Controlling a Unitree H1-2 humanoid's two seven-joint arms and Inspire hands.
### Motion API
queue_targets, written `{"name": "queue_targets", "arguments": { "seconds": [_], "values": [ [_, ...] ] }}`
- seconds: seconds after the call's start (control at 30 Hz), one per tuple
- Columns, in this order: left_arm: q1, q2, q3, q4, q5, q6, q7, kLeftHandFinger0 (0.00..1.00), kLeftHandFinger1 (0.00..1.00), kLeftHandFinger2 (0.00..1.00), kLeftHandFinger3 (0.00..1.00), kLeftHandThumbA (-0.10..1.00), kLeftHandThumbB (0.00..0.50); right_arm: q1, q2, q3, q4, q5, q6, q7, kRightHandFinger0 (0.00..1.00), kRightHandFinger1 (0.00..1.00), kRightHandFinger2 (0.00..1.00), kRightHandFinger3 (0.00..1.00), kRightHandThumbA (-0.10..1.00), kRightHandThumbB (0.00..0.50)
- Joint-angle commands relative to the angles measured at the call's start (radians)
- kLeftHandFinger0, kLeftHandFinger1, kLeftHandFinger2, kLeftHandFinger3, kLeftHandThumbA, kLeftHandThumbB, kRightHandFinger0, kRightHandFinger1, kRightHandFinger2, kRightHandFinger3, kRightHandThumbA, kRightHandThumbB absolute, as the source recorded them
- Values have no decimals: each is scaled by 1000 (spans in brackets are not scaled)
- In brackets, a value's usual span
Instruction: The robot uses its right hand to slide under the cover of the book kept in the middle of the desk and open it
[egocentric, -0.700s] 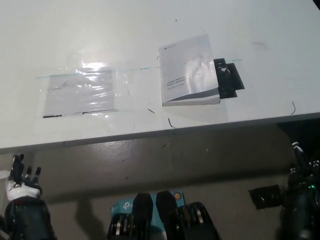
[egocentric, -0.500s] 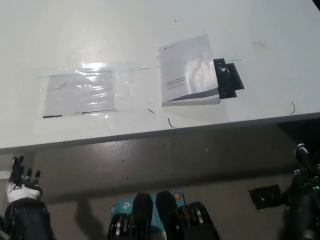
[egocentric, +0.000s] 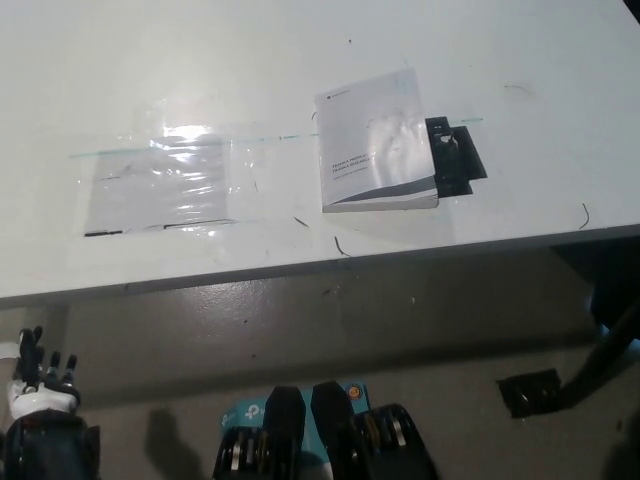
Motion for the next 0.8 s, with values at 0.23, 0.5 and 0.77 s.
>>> {"name": "queue_targets", "arguments": {
  "seconds": [0.23,0.5,0.77],
  "values": [
    [-2,25,-16,-16,-32,-18,15,1000,1000,1000,1000,1000,0,-102,-1,39,-182,-28,-77,-133,1000,1000,1000,1000,1000,97],
    [-2,31,-15,-10,-46,-15,28,1000,1000,1000,1000,1000,0,-113,34,121,-420,-18,-42,-151,938,953,1000,1000,1000,135],
    [4,29,-21,-12,-47,-19,27,1000,1000,1000,1000,1000,0,-117,80,233,-584,48,20,-100,939,935,974,1000,1000,193]
  ]
}}
